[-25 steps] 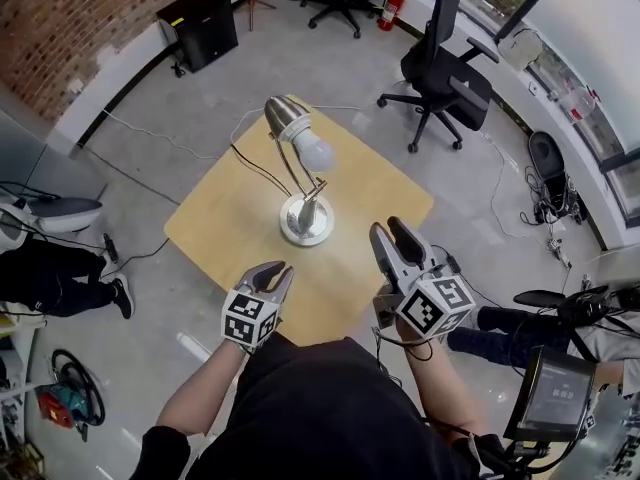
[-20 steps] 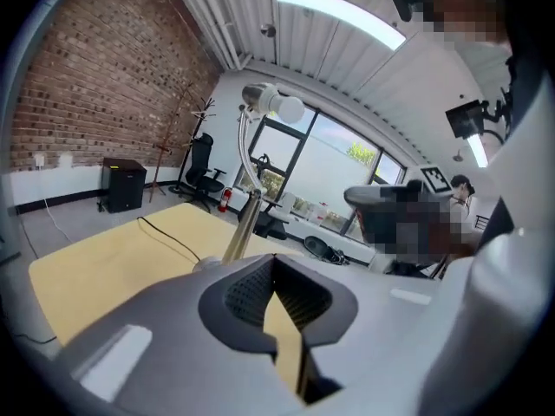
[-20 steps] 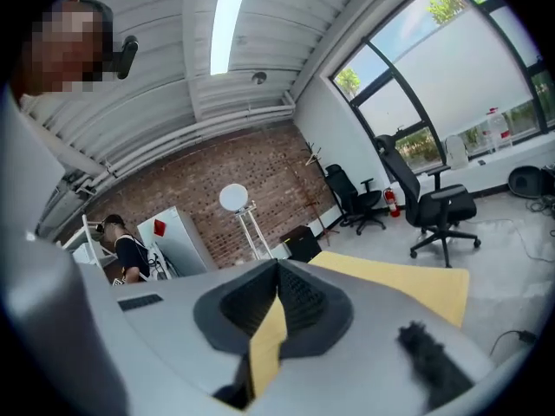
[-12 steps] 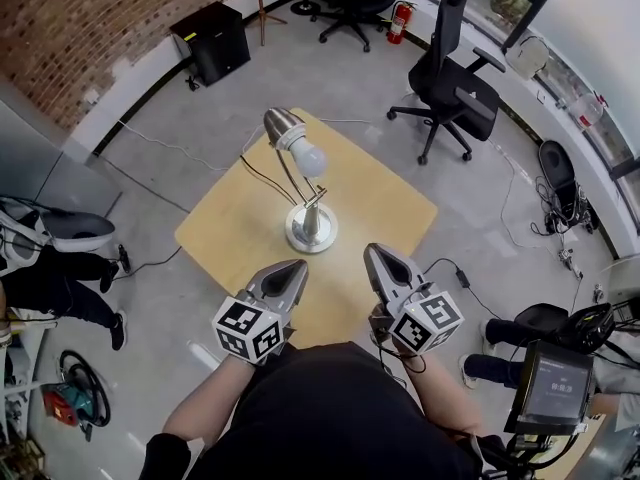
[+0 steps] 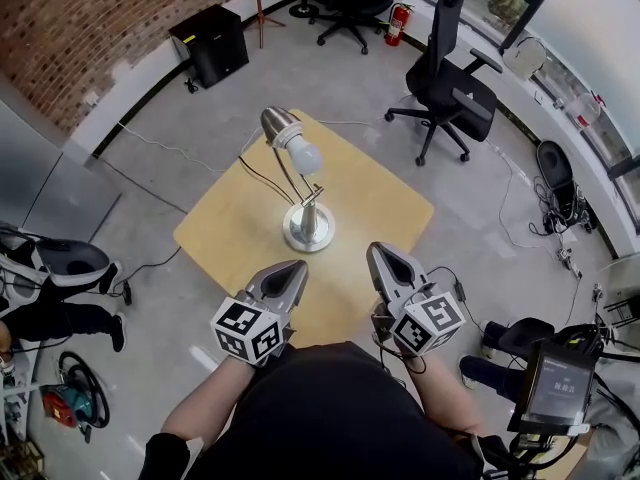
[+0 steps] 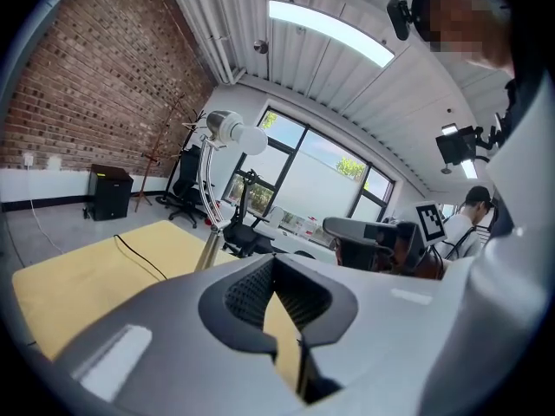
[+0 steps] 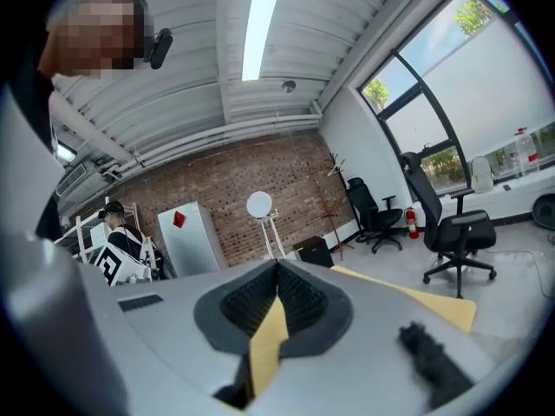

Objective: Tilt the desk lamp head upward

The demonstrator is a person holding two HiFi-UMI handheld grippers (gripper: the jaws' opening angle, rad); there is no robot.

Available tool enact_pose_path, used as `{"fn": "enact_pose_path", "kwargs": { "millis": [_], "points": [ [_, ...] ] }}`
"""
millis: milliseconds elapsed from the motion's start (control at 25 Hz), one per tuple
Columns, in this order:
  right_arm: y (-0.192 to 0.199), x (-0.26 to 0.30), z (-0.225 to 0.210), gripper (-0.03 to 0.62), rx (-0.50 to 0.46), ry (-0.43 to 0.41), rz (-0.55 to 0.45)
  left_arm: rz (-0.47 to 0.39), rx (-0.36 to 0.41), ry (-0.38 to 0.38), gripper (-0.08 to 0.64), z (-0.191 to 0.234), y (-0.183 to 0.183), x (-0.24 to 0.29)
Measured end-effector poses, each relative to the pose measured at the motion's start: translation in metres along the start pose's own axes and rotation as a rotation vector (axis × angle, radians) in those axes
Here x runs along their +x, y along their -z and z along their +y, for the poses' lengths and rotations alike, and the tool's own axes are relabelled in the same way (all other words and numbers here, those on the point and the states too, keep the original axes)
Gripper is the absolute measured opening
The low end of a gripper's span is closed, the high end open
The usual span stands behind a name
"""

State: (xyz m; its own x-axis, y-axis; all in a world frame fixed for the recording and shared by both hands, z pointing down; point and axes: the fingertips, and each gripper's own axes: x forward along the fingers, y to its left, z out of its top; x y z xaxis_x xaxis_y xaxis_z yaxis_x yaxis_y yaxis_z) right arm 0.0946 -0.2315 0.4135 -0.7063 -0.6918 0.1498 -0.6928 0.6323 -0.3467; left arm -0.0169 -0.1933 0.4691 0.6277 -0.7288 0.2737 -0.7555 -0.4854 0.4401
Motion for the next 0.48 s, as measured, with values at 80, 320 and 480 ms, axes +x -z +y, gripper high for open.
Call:
{"fn": "enact_pose_path", "kwargs": {
  "millis": [80, 320, 480],
  "points": [
    [0.0019, -0.002, -0.0007, 0.006, 0.014, 0.006, -0.003, 0.008, -0.003, 0.004, 0.006, -0.0013, 0.0052, -0.0005],
    [0.001, -0.0078, -0.0001, 0.006, 0.024, 0.019, -0.002, 0.014, 0.005, 0.023, 0.006, -0.0062, 0.0056, -0.0023],
    [0.003, -0.0099, -0.0033, 0.006, 0.031, 0.029, -0.002, 0.015, 0.003, 0.027, 0.006, -0.0076, 0.0069, -0.0012]
  ]
}}
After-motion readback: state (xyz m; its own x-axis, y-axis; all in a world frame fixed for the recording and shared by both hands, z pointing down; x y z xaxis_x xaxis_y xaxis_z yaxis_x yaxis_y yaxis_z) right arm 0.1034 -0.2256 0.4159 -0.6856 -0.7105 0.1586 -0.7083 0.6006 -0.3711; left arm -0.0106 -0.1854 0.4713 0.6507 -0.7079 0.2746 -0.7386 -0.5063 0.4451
